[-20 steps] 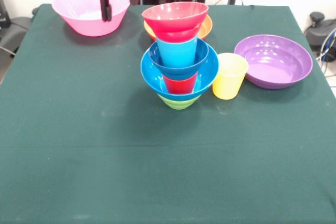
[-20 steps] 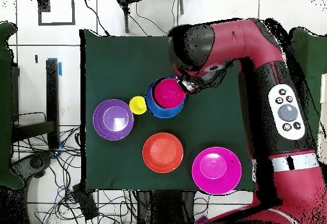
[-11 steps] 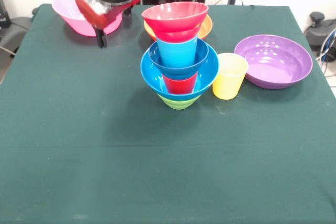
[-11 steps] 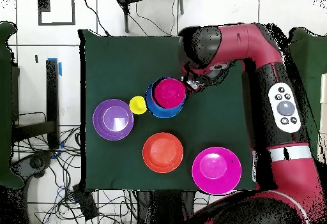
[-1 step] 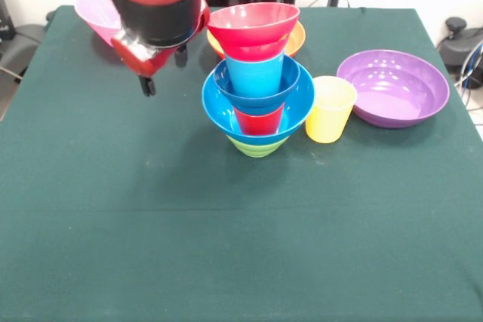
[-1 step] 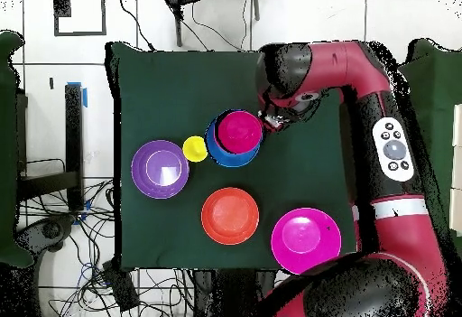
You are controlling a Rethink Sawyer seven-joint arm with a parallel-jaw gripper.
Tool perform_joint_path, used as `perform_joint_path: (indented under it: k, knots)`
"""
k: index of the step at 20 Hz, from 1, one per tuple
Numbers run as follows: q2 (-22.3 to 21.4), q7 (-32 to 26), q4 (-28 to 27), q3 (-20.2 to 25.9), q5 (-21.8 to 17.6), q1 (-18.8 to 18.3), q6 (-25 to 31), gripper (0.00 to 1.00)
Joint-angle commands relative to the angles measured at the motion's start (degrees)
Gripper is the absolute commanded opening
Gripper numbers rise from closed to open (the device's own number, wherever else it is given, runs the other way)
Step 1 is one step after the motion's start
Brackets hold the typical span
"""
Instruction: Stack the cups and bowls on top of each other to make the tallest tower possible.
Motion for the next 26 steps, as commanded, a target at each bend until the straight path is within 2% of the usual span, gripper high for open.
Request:
perform_joint_path:
  k: [1, 4, 11, 18, 23, 26]
  knots:
    - [2.5, -26.3, -6.6, -1.7, -6.1, 0.6, 1.0, 1.00]
    - [2.0, -30.1, -7.3, -1.7, -7.5, -0.2, 1.2, 1.00]
    - [3.4, -34.6, -10.2, -2.5, -9.0, 0.5, 2.5, 1.00]
    - [8.2, -37.8, -15.5, -2.9, -9.0, 2.3, 3.7, 1.00]
    - [11.5, -41.7, -21.1, -3.0, -10.8, 4.2, 5.2, 1.00]
    - [12.9, -41.7, -22.0, -3.5, -11.3, 4.8, 3.5, 1.00]
